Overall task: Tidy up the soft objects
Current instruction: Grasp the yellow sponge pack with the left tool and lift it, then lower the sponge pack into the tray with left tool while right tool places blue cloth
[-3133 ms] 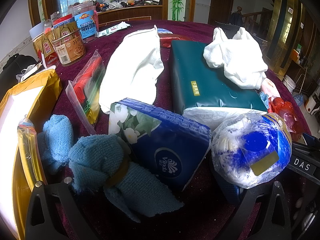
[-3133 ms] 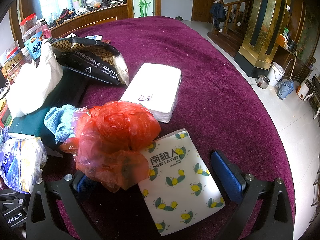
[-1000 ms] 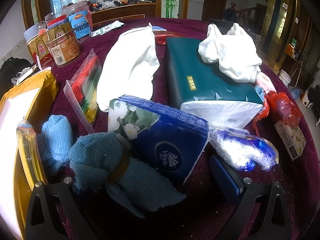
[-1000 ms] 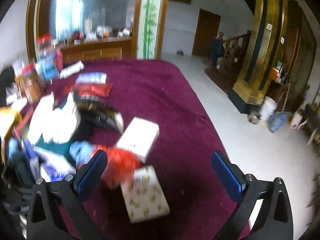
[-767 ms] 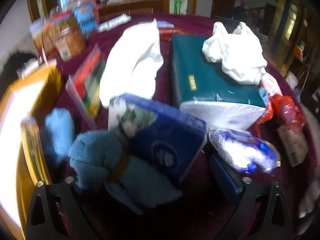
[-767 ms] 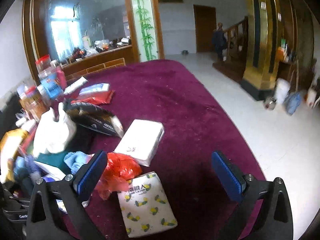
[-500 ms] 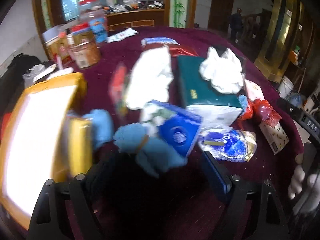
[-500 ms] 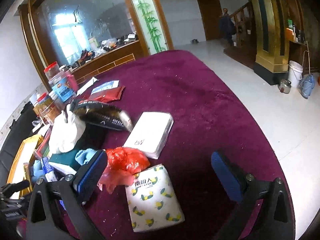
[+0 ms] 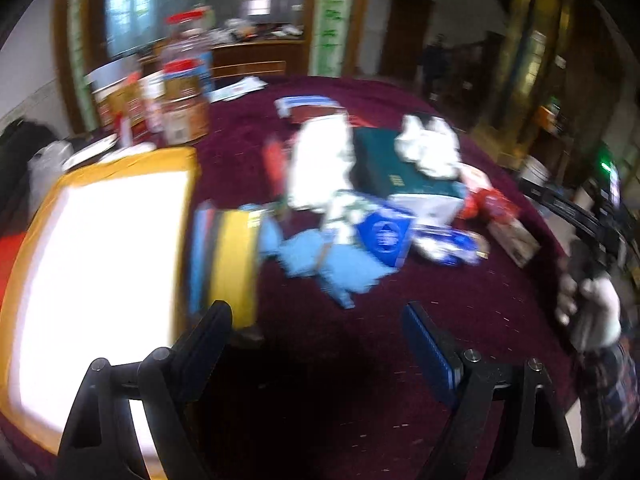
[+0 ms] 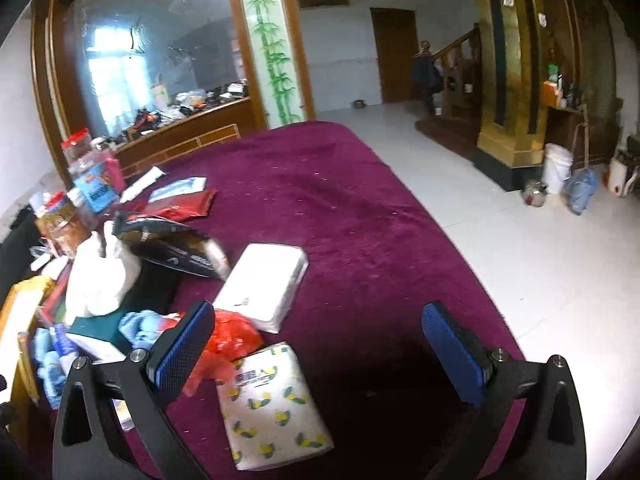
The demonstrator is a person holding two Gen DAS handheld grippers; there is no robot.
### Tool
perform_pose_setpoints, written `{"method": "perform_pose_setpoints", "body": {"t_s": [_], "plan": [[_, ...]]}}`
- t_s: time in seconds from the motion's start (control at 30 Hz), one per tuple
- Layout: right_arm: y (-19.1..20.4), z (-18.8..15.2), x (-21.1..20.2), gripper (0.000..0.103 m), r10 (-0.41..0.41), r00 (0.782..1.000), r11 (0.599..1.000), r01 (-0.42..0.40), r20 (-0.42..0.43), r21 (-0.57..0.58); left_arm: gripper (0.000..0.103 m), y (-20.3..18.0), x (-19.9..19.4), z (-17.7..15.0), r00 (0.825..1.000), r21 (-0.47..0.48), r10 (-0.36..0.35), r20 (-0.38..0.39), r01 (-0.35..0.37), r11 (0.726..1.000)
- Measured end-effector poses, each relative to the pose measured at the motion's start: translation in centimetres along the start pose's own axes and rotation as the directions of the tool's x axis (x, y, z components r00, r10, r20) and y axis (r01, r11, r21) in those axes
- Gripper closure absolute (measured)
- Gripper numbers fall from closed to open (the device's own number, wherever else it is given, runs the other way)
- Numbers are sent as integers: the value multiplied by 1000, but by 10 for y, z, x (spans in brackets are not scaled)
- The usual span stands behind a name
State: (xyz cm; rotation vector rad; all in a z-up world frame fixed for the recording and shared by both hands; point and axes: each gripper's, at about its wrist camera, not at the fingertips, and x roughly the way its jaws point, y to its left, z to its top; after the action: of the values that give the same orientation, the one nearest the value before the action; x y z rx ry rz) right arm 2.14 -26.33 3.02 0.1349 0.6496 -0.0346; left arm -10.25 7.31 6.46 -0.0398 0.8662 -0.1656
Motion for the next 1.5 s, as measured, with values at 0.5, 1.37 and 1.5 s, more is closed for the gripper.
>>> {"method": "perform_pose_setpoints", "body": {"t_s": [0.5,1.37,1.5], "plan": [[3,-2,4,0,-65,998,997,65,-4,-42,27,40,58,23,986,21,143,-82,-141,990],[166,-22,-88,0,457,863,803,-504,-215,-317,66,102,-72,-10,982,-251,-100,158,137,958],[244,-50,-67,35,413,846,715,-531,-339,-454,66,121,-80,-24,982,-301,-93,167,140,943]]}}
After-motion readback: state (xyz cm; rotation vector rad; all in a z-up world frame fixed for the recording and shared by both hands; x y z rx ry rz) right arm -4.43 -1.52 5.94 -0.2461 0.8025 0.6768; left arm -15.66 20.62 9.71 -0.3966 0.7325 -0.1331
